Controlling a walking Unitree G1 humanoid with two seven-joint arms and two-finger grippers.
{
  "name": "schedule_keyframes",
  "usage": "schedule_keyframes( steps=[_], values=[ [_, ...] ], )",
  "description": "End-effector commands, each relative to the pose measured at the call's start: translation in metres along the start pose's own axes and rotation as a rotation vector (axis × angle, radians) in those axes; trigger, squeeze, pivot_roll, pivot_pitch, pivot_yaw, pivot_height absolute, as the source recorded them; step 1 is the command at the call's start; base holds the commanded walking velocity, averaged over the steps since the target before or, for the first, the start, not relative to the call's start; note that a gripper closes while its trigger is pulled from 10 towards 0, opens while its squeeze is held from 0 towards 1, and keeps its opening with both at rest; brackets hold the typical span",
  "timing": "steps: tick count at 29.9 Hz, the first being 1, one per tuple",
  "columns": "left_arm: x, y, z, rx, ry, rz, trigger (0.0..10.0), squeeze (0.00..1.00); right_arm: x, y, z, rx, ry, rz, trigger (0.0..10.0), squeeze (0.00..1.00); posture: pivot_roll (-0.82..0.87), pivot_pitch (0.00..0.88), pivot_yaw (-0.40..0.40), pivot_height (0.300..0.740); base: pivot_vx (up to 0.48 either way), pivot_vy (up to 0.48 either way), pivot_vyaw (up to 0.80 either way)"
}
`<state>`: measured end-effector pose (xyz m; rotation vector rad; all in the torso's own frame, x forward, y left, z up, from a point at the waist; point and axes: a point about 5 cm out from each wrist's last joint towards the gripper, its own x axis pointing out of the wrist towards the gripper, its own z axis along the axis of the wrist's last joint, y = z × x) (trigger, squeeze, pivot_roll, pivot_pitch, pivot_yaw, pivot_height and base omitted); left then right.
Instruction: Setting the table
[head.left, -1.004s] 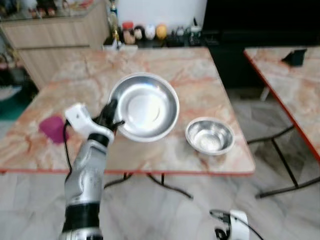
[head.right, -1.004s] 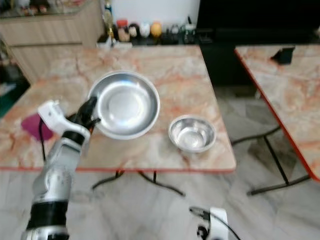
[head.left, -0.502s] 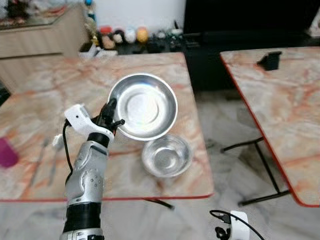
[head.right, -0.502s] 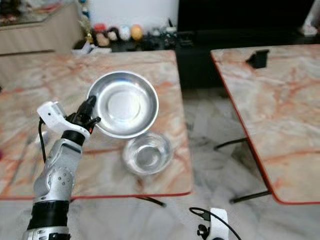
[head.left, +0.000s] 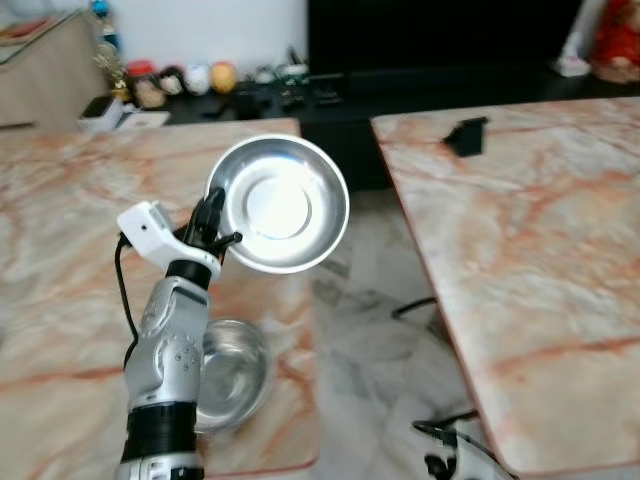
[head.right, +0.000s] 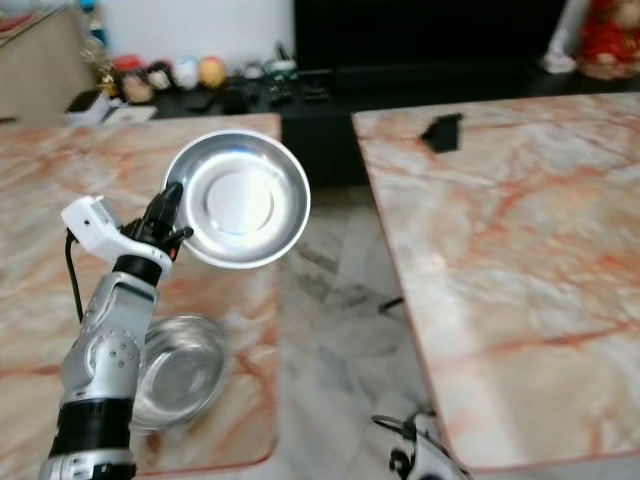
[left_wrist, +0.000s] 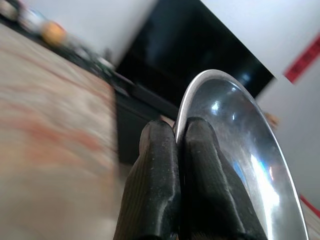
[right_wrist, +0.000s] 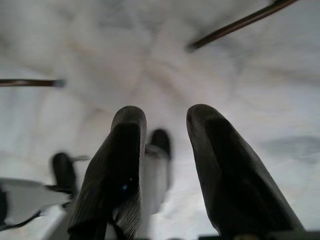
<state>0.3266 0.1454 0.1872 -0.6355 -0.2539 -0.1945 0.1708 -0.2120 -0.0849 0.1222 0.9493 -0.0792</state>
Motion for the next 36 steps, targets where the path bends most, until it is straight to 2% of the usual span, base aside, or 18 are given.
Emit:
schedule_keyframes(
  steps=[1, 25, 36],
  values=[
    [-0.0016, 0.009, 0.0137, 0.024, -0.044, 0.022, 10.0, 0.0, 0.001, 0.0071, -0.0013, 0.011, 0.001, 0.015, 10.0, 0.0, -0.08, 0.0, 0.037, 0.74, 0.0, 0.0, 0.0],
    [-0.0055, 0.0125, 0.0082, 0.07, -0.025, 0.055, 10.0, 0.0, 0.0012, 0.0061, -0.0003, 0.016, -0.003, 0.002, 10.0, 0.0, -0.07, 0.0, 0.033, 0.74, 0.0, 0.0, 0.0],
    [-0.0034, 0.0099, 0.0087, 0.076, -0.027, 0.049, 10.0, 0.0, 0.0012, 0.0058, -0.0002, 0.018, -0.002, -0.001, 10.0, 0.0, -0.07, 0.0, 0.03, 0.74, 0.0, -0.323, 0.0]
  ],
)
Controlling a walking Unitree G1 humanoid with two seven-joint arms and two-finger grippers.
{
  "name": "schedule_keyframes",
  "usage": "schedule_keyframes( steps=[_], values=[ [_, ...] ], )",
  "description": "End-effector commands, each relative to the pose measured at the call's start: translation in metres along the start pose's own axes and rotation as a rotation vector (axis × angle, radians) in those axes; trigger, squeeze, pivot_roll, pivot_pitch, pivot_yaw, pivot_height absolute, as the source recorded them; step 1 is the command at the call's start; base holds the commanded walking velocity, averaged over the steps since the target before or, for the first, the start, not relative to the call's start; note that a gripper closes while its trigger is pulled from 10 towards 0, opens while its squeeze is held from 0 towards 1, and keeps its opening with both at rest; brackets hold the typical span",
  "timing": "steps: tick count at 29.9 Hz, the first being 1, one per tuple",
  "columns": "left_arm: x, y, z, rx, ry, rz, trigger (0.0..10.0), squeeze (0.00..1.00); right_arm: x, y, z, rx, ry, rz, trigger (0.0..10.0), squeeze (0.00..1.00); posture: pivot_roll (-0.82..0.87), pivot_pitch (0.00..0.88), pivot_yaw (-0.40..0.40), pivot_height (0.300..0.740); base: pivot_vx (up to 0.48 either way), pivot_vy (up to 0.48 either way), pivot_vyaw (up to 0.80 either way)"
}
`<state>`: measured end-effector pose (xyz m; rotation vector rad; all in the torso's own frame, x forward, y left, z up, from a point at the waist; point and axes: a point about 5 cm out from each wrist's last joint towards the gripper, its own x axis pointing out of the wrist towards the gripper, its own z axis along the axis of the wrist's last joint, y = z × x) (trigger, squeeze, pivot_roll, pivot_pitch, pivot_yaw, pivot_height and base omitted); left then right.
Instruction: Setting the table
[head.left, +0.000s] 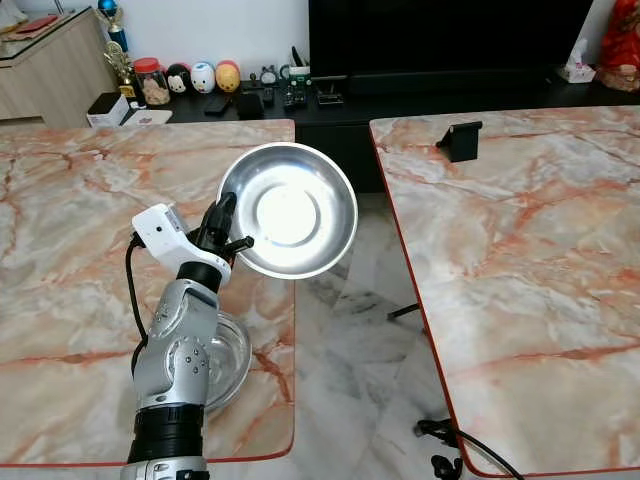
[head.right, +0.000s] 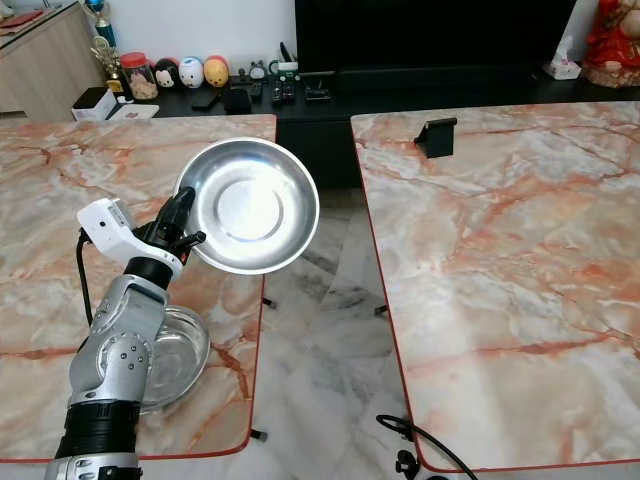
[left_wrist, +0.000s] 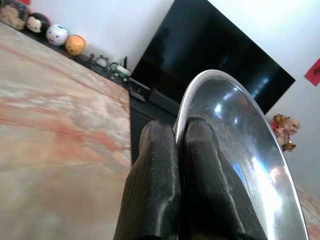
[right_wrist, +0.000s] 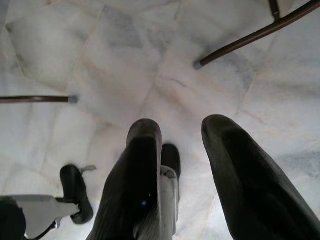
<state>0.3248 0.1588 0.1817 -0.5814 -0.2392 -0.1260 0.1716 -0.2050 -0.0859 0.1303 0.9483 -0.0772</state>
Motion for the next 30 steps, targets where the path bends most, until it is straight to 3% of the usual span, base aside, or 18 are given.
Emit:
schedule_keyframes(
  steps=[1, 30],
  values=[
    [0.0011, -0.0042, 0.0041, 0.018, -0.024, -0.016, 10.0, 0.0, 0.0, -0.0013, 0.0007, 0.013, -0.002, -0.007, 10.0, 0.0, -0.07, 0.0, 0.03, 0.74, 0.0, -0.379, 0.0],
    [0.0031, -0.0077, 0.0039, 0.006, -0.032, -0.031, 10.0, 0.0, 0.0003, -0.0007, 0.0017, 0.008, -0.001, -0.004, 10.0, 0.0, -0.07, 0.0, 0.032, 0.74, 0.0, -0.435, 0.0]
  ],
)
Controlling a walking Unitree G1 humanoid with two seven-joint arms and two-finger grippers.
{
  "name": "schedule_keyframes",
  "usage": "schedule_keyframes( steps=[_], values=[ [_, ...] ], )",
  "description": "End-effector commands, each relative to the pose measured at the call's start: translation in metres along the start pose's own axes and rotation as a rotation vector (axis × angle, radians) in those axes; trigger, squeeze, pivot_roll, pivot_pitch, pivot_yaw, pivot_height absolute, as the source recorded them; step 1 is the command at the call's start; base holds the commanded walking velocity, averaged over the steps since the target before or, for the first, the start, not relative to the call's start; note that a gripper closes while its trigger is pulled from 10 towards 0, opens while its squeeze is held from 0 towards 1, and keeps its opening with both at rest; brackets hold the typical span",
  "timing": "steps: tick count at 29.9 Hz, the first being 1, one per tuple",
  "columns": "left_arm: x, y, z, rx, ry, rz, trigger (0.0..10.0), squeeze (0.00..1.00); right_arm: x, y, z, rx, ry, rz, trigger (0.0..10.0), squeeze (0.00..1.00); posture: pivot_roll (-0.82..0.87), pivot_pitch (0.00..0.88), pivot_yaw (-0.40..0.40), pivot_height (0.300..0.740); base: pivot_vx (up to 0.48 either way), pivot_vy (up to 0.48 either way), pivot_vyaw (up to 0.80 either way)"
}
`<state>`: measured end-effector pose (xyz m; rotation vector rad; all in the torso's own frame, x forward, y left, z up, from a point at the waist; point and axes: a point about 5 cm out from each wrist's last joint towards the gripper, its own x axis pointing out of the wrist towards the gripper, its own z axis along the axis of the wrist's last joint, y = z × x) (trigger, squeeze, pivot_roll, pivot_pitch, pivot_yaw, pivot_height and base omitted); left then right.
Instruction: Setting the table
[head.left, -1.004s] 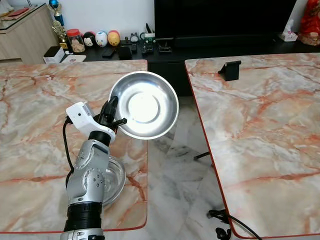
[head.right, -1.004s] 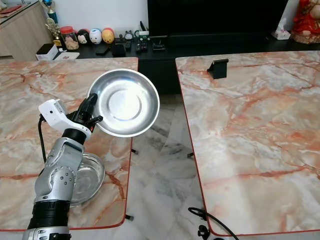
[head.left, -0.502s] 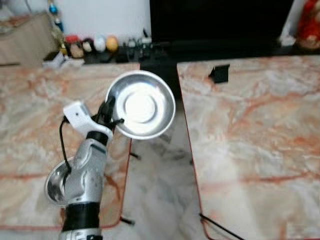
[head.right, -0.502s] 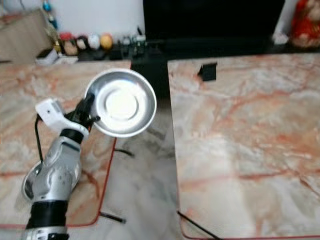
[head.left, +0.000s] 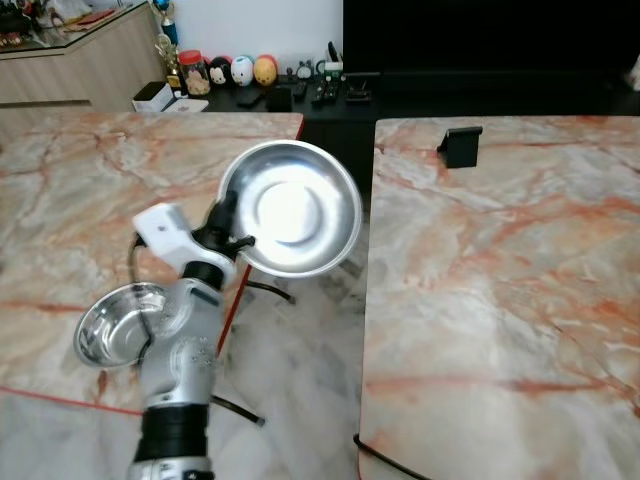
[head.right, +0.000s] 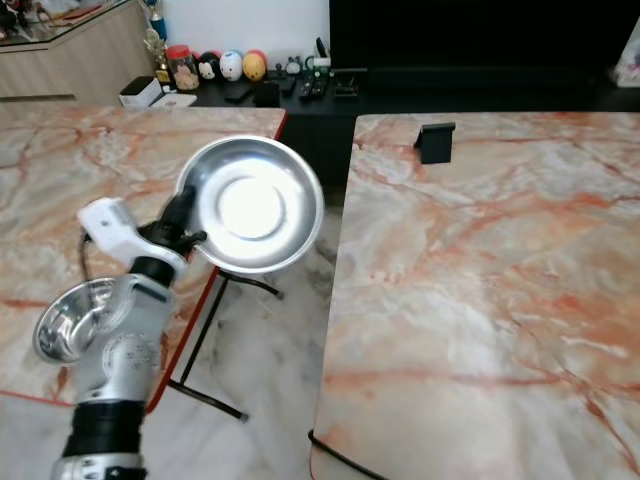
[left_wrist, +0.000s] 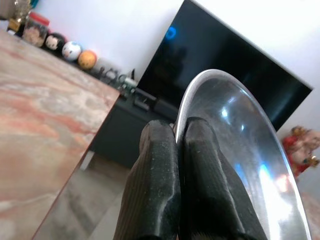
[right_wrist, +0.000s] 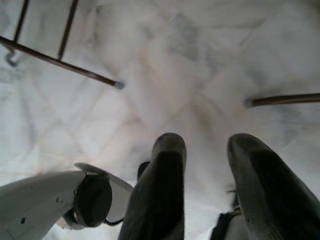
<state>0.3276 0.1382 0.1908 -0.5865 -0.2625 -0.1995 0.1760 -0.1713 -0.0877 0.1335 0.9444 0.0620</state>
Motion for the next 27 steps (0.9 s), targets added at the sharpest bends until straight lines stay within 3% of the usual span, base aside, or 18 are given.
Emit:
schedule_keyframes(
  steps=[1, 8, 20, 27],
  values=[
    [-0.004, 0.013, 0.009, 0.021, -0.03, 0.044, 10.0, 0.0, -0.008, -0.034, 0.002, 0.067, -0.006, -0.125, 10.0, 0.0, -0.07, 0.0, 0.032, 0.74, 0.0, -0.458, 0.0],
    [-0.008, 0.023, 0.008, 0.059, -0.017, 0.087, 10.0, 0.0, -0.007, -0.033, 0.002, 0.062, -0.005, -0.119, 10.0, 0.0, -0.07, 0.0, 0.032, 0.74, 0.0, -0.06, 0.0],
    [-0.011, 0.043, 0.025, 0.082, -0.105, 0.229, 10.0, 0.0, -0.008, -0.033, 0.001, 0.069, -0.004, -0.11, 10.0, 0.0, -0.07, 0.0, 0.031, 0.74, 0.0, 0.0, 0.0],
    [-0.012, 0.044, 0.026, 0.092, -0.107, 0.236, 10.0, 0.0, -0.008, -0.034, 0.001, 0.073, -0.004, -0.117, 10.0, 0.0, -0.07, 0.0, 0.03, 0.74, 0.0, 0.442, 0.0]
  ],
)
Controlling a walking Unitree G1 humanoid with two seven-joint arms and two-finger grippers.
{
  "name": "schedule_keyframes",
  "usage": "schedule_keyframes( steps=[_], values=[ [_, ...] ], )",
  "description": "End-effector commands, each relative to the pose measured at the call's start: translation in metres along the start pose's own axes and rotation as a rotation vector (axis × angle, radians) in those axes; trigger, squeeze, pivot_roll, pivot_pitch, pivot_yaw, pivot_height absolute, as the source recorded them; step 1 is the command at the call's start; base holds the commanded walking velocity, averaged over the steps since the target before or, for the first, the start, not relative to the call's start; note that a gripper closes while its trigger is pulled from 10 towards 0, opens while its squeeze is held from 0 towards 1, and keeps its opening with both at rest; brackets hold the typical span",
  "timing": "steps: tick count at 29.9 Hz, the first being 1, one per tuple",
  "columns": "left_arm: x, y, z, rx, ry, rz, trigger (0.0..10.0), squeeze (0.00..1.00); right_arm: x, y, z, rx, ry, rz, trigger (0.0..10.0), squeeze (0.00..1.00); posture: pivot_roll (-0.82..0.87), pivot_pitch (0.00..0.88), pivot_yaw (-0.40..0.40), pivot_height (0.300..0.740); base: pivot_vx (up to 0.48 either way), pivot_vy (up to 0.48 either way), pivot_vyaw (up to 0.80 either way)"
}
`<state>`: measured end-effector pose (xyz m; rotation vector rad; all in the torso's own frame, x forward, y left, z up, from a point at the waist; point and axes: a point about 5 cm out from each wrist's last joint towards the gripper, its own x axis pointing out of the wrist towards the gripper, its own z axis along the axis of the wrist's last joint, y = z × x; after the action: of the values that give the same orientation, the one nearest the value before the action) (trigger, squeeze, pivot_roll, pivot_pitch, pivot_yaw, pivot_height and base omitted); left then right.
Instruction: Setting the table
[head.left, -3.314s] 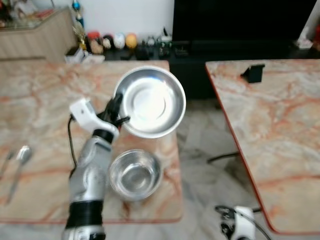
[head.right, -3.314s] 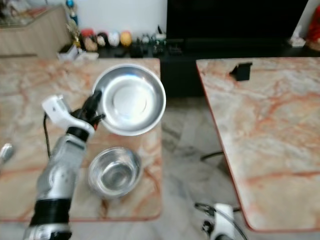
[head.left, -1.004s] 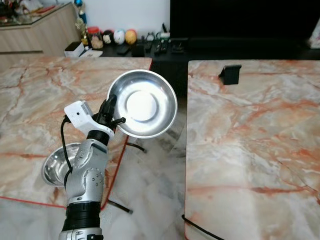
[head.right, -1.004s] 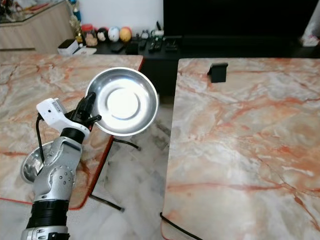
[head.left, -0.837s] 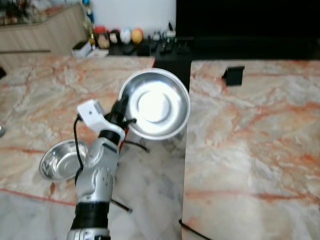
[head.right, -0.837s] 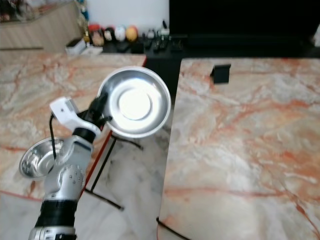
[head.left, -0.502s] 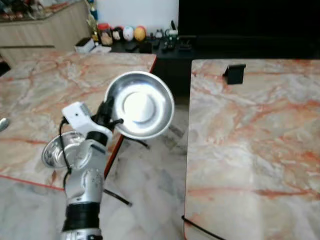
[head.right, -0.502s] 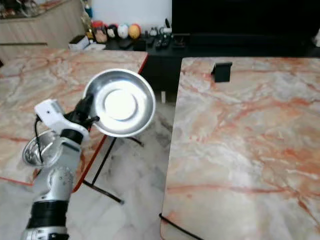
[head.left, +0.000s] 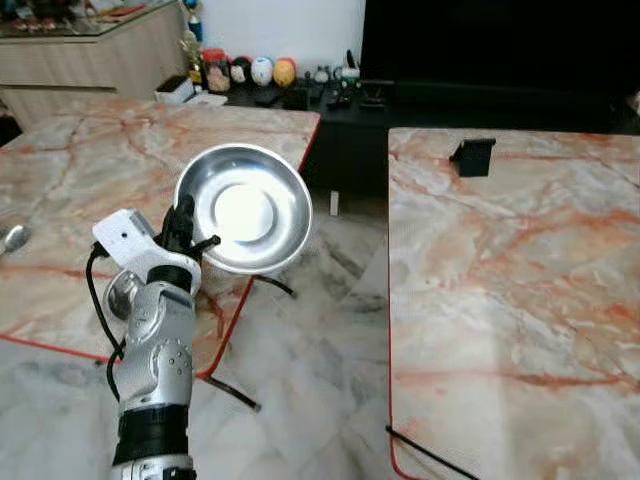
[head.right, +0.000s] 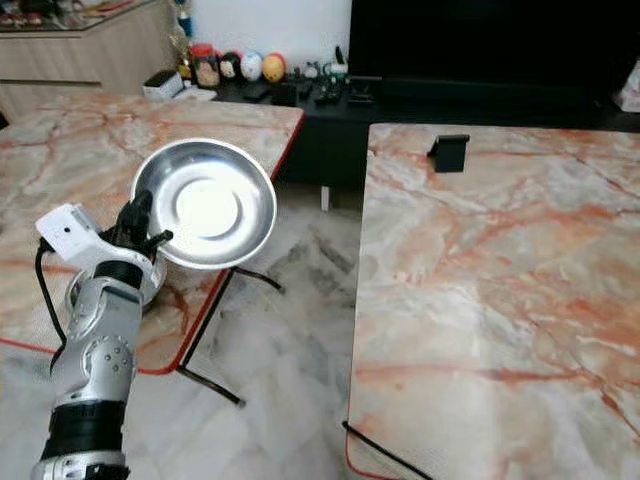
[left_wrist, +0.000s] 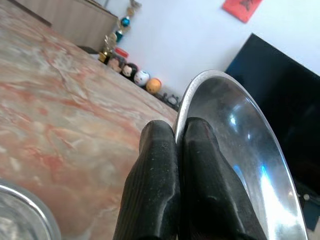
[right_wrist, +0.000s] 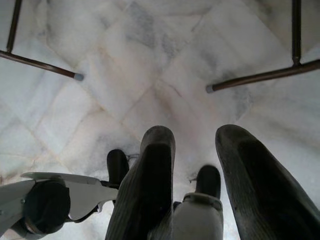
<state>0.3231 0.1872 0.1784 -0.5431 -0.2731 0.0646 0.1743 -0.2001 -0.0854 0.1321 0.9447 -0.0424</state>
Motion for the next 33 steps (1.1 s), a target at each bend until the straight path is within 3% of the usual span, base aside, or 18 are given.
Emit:
schedule_keyframes(
  steps=[1, 22, 33],
  values=[
    [0.002, -0.001, 0.007, 0.011, -0.031, 0.0, 10.0, 0.0, -0.001, -0.006, -0.001, 0.029, 0.003, -0.028, 10.0, 0.0, -0.07, 0.0, 0.03, 0.74, 0.0, 0.465, 0.0],
    [0.001, -0.007, 0.006, 0.038, -0.037, -0.025, 10.0, 0.0, -0.001, -0.005, 0.0, 0.035, 0.0, -0.029, 10.0, 0.0, -0.06, 0.0, 0.032, 0.74, 0.0, 0.031, 0.0],
    [-0.008, -0.01, -0.003, 0.093, 0.009, -0.058, 10.0, 0.0, -0.001, -0.005, 0.0, 0.037, 0.001, -0.028, 10.0, 0.0, -0.06, 0.0, 0.037, 0.74, 0.0, 0.0, 0.0]
  ],
)
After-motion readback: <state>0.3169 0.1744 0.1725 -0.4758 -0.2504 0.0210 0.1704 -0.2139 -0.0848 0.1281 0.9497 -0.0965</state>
